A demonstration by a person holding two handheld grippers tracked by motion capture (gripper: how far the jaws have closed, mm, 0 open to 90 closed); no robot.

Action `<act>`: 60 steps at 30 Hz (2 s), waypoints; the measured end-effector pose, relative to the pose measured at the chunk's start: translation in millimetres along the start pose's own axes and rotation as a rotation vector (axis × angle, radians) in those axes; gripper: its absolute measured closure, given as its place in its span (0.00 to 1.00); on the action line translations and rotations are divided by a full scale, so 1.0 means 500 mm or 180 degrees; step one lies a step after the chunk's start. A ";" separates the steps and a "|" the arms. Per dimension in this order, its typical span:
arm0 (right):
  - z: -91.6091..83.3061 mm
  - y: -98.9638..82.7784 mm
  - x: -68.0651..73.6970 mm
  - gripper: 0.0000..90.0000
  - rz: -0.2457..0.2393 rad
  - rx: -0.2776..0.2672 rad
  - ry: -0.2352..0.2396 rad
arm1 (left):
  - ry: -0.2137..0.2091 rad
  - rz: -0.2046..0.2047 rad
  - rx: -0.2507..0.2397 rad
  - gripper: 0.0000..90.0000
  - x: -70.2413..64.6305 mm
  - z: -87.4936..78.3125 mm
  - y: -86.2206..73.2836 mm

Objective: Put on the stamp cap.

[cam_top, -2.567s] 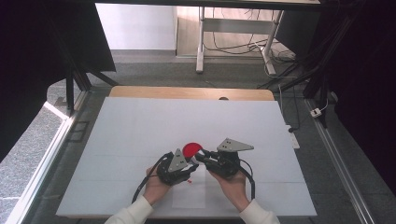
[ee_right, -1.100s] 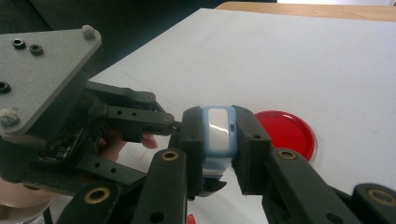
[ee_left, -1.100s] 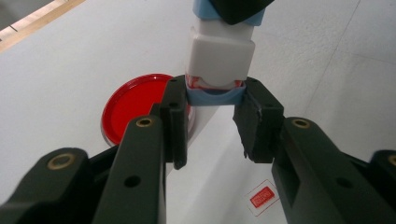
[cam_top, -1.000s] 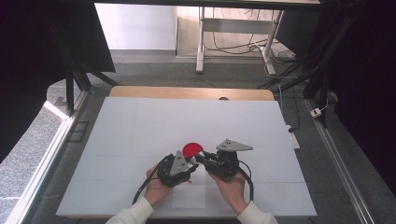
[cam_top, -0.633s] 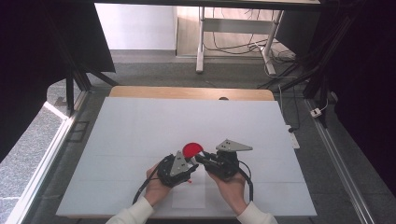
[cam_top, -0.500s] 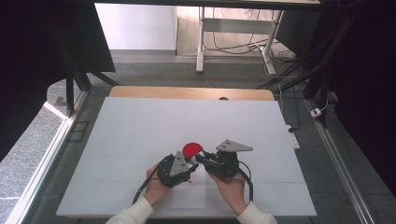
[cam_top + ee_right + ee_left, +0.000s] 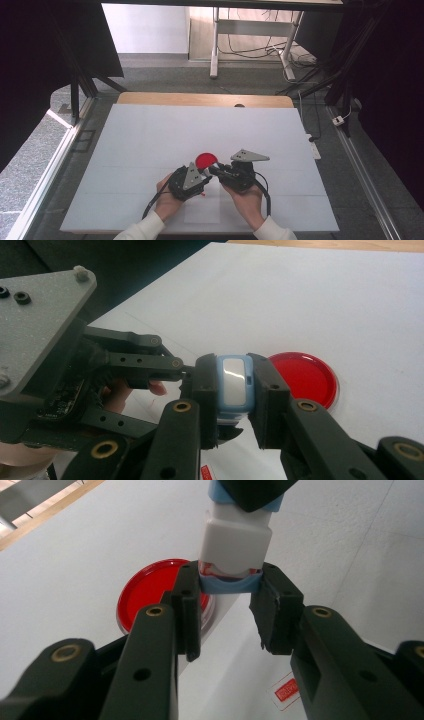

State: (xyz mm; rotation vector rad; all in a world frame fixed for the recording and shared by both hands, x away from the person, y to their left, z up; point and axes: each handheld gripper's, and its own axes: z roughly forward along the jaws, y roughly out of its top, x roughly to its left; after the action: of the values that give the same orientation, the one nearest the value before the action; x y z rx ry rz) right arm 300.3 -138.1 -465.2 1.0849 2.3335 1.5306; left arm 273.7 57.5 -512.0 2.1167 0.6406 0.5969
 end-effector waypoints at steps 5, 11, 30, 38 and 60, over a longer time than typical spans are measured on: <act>0.003 -0.002 0.001 0.84 -0.0009 0.0042 -0.0005 | 0.0017 -0.0005 0.0028 0.73 0.000 0.001 0.000; 0.002 0.001 -0.002 0.84 0.0009 0.0082 0.0020 | 0.0046 0.0119 0.0037 0.73 -0.001 0.000 -0.001; 0.002 0.010 -0.007 0.84 0.0053 0.0240 0.0078 | 0.0152 0.0305 0.0067 0.73 -0.014 0.000 0.003; 0.004 0.010 -0.011 0.84 0.0084 0.0293 0.0130 | 0.0120 0.0296 0.0032 0.73 -0.015 -0.001 0.002; 0.006 0.005 -0.015 0.84 0.0048 0.0235 0.0165 | 0.0045 0.0162 0.0034 0.72 -0.006 0.001 -0.002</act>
State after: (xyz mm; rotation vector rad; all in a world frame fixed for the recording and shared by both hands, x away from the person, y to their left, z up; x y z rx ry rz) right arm 308.4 -140.0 -466.4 1.0943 2.4397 1.5062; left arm 271.6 55.9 -513.7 2.1459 0.6005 0.6383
